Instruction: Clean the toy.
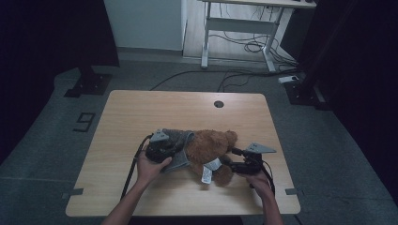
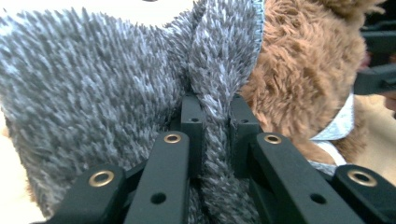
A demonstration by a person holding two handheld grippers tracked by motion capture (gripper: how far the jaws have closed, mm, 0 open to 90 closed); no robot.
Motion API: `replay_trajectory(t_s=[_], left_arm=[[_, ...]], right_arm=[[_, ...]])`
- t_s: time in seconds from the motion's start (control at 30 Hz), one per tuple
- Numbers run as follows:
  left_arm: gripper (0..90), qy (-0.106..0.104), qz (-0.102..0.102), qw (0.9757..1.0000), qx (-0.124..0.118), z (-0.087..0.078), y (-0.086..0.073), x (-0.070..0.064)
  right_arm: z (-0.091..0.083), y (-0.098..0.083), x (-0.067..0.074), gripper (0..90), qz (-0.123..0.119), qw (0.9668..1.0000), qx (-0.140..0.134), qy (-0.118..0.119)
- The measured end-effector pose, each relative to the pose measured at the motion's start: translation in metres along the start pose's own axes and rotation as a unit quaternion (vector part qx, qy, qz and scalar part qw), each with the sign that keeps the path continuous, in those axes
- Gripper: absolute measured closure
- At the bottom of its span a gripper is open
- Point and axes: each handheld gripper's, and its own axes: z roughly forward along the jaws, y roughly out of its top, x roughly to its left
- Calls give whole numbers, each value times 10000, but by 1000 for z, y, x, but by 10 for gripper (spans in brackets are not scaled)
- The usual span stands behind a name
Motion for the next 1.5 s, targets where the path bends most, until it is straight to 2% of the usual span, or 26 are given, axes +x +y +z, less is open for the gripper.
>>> replay_trajectory(t_s=[0.1, 0.17, 0.23, 0.27, 0.33, 0.47, 0.57, 0.63, 0.73, 0.8, 0.9, 1.0, 1.1, 1.27, 1.4, 1.5], left_arm=[[796, -65, -68, 10000, -12, -2, -4, -2], [795, -37, -96, 9999, -9, -4, -4, -3], [792, -67, -109, 9999, -4, -6, -2, -3], [791, -87, -114, 9999, -14, -8, 2, -4], [789, -53, -39, 10000, -54, -11, 10, -10], [787, -229, 243, 9994, -102, -6, 34, -34], [785, -343, 510, 9981, 21, 16, 50, -60], [785, -450, 527, 9975, 103, 35, 58, -71], [783, -434, 582, 9970, 274, 62, 65, -83], [783, -359, 575, 9970, 369, 78, 65, -86], [787, -424, 448, 9974, 370, 86, 61, -81], [789, -429, 353, 9979, 331, 77, 59, -73], [790, -231, 354, 9987, 302, 64, 59, -63], [792, 291, 360, 9986, 239, 41, 53, -39], [794, 405, 203, 9988, 197, 25, 46, -18], [795, 544, 177, 9983, 82, 7, 45, -5]], right_arm=[[17, 2, 8, 254, -138, 9998, 147, 44], [26, -1, 13, 325, -264, 9992, 280, 79], [31, -5, 13, 427, -192, 9993, 321, 74], [32, -7, 12, 472, -237, 9990, 369, 46], [30, -8, 11, 539, -297, 9991, 310, -26], [31, -8, 12, 573, -377, 9989, 256, -76], [32, -8, 12, 579, -405, 9989, 216, -81], [32, -8, 13, 584, -408, 9989, 206, -91], [31, -8, 13, 586, -445, 9987, 203, -110], [31, -9, 13, 594, -417, 9986, 239, -204], [32, -11, 9, 627, -307, 9986, 334, -263], [32, -11, 8, 660, -304, 9987, 327, -263], [32, -11, 8, 679, -263, 9988, 328, -265], [32, -11, 7, 691, -221, 9990, 321, -234], [32, -12, 5, 696, -186, 9992, 300, -191], [32, -12, 6, 698, -186, 9992, 295, -195]])
